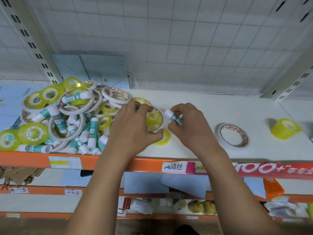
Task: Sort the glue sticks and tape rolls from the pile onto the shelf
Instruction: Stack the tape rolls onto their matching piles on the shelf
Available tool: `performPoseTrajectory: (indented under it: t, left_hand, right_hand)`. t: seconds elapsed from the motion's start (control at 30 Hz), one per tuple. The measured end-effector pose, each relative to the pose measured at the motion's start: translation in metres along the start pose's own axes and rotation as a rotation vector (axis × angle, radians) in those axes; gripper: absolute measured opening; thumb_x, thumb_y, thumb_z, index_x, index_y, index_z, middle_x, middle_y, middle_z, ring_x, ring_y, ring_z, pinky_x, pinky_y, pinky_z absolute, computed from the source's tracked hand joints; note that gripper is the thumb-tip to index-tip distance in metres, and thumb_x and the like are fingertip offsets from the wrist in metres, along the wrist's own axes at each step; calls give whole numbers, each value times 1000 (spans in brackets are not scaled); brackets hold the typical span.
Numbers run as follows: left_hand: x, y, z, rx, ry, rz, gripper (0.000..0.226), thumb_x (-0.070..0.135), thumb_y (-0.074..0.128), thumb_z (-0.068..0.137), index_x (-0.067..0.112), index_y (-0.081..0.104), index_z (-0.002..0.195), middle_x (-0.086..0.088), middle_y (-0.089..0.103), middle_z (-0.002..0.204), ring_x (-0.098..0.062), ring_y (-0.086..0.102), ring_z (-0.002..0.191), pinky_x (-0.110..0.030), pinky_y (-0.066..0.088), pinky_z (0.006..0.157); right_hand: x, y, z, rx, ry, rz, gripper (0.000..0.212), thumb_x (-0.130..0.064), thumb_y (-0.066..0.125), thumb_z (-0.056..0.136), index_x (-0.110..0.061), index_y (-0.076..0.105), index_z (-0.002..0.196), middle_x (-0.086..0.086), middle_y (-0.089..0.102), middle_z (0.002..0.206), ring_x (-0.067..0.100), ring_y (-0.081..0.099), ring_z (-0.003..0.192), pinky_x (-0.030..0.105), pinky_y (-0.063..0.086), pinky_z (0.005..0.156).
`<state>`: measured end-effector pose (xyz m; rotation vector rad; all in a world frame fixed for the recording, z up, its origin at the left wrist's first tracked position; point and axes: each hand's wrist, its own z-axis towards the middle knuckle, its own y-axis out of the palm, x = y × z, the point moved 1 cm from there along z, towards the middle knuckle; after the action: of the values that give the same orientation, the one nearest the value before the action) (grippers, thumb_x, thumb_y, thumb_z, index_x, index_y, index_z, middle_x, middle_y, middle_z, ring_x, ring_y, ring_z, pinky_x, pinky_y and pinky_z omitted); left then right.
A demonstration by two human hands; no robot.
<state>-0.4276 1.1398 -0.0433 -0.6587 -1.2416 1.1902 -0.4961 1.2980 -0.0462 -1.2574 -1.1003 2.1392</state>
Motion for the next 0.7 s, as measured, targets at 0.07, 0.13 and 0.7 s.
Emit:
performPoseTrajectory:
  t: [0.07,0.13,0.7]
  left_hand:
    - [19,10,5,-30,44,-50,69,59,69,67,22,56,124,-2,49,121,-24,45,115,-35,39,96]
    - [41,22,9,-67,90,-88,68,59,71,68,24,56,124,0,49,122,-22,45,115,-35,39,97]
    - [183,106,36,-221,179,-102,69,61,68,72,27,49,128,3,50,128,-18,47,115,-33,44,92]
  right_hand:
    - [18,-14,-9,22,54,-13,30,-10,65,79,-11,64,109,6,60,102,24,55,92,30,41,79]
    - [39,-28,-19,49,107,-23,29,-10,65,79,-10,64,108,7,60,102,24,55,92,29,39,76]
    - [179,-113,-42,100,159,1,21,-10,66,82,-12,62,102,4,60,97,22,55,88,28,39,72]
